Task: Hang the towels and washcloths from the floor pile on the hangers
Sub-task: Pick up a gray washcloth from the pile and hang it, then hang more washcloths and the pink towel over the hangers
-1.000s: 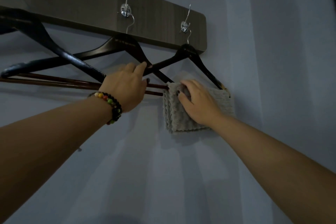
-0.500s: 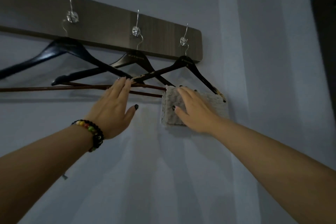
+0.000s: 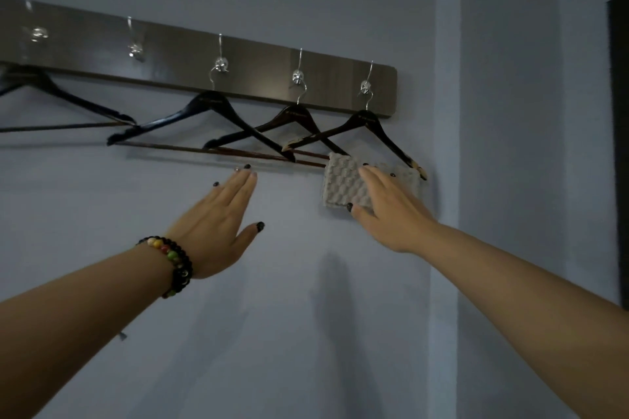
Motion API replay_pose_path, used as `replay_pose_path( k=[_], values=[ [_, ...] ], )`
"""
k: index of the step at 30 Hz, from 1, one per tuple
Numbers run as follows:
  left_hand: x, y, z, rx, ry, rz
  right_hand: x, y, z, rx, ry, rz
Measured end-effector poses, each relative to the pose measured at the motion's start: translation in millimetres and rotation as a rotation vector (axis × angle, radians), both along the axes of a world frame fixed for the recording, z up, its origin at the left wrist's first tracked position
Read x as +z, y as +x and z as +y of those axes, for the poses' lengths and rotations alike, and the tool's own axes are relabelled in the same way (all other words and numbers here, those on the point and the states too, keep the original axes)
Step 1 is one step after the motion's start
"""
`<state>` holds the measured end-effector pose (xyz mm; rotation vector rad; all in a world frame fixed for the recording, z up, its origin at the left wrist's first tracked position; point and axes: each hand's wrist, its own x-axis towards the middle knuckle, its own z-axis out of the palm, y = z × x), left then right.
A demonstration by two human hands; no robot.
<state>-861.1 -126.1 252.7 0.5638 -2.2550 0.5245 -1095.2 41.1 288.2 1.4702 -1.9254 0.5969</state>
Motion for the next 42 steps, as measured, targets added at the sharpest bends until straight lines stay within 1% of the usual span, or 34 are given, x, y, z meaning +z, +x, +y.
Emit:
replay_pose_path(
  k=[3, 6, 12, 18, 22, 26, 32, 37, 42],
  values=[
    [-20, 32, 37, 0.01, 0.039, -0.048, -15, 32, 31, 0.034, 0.042, -0.045],
    [-28, 67, 71, 0.032, 0.051, -0.085, -25, 67, 55, 0.05, 0.093, -0.04],
    [-46, 140, 117, 0.044, 0.116, -0.088, -46, 150, 96, 0.107, 0.143, -0.095],
    [-89, 235, 152, 0.022, 0.23, -0.085, -94, 255, 130, 0.112, 0.206, -0.099],
    [-119, 312, 169, 0.014, 0.293, -0.119, -131, 332, 143, 0.117, 0.243, -0.163],
    [-146, 385, 181, 0.04, 0.31, -0.152, -162, 403, 150, 0.157, 0.285, -0.177],
    [-186, 475, 188, 0.102, 0.429, -0.208, -204, 489, 149, 0.245, 0.361, -0.259],
    [-223, 527, 189, 0.142, 0.64, -0.123, -258, 533, 142, 0.341, 0.415, -0.412],
    [-271, 559, 173, 0.215, 0.682, -0.151, -317, 557, 110, 0.394, 0.501, -0.505]
  ],
)
